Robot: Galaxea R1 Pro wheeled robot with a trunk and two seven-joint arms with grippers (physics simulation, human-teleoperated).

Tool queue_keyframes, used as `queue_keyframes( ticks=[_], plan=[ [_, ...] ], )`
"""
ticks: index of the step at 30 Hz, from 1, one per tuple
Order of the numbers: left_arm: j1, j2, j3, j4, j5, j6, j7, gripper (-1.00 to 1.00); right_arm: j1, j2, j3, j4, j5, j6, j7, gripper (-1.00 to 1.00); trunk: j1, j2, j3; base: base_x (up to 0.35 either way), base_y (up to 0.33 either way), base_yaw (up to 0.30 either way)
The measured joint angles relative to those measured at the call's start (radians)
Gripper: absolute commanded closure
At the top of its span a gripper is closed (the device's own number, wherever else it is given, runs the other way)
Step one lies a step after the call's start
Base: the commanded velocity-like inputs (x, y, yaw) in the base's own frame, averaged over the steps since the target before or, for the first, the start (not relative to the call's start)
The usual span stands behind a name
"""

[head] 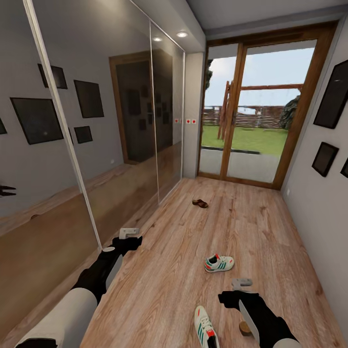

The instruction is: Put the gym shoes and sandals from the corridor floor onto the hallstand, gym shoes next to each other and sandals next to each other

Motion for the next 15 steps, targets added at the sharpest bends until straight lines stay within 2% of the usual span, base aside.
queue_keyframes(
  ticks=[1, 6, 7, 10, 15],
  plan=[
    [0.0, -0.001, 0.0, 0.0, 0.001, 0.001, 0.0, -1.0, 0.001, 0.0, 0.0, 0.006, -0.001, -0.117, 0.0, -1.0, 0.0, 0.0, 0.0, 0.047, 0.0, 0.0],
    [0.0, -0.001, 0.0, 0.0, 0.001, 0.001, 0.0, -1.0, 0.001, 0.0, 0.0, 0.01, -0.002, -0.301, 0.0, -1.0, 0.0, 0.0, 0.0, 0.057, 0.0, 0.0],
    [0.0, -0.001, 0.0, 0.0, 0.0, 0.001, 0.0, -1.0, 0.001, 0.0, 0.0, 0.01, -0.002, -0.358, 0.0, -1.0, 0.0, 0.0, 0.0, 0.03, 0.0, 0.0],
    [0.0, -0.001, 0.0, 0.0, 0.0, 0.001, 0.0, -1.0, 0.001, -0.001, 0.0, 0.01, -0.002, -0.422, 0.001, -1.0, 0.0, 0.0, 0.0, 0.017, 0.0, 0.0],
    [0.0, -0.001, -0.001, 0.0, 0.0, 0.001, 0.0, -1.0, 0.001, -0.001, 0.0, 0.009, -0.002, -0.457, 0.002, -1.0, 0.0, 0.0, 0.0, 0.005, 0.0, 0.0]
  ],
)
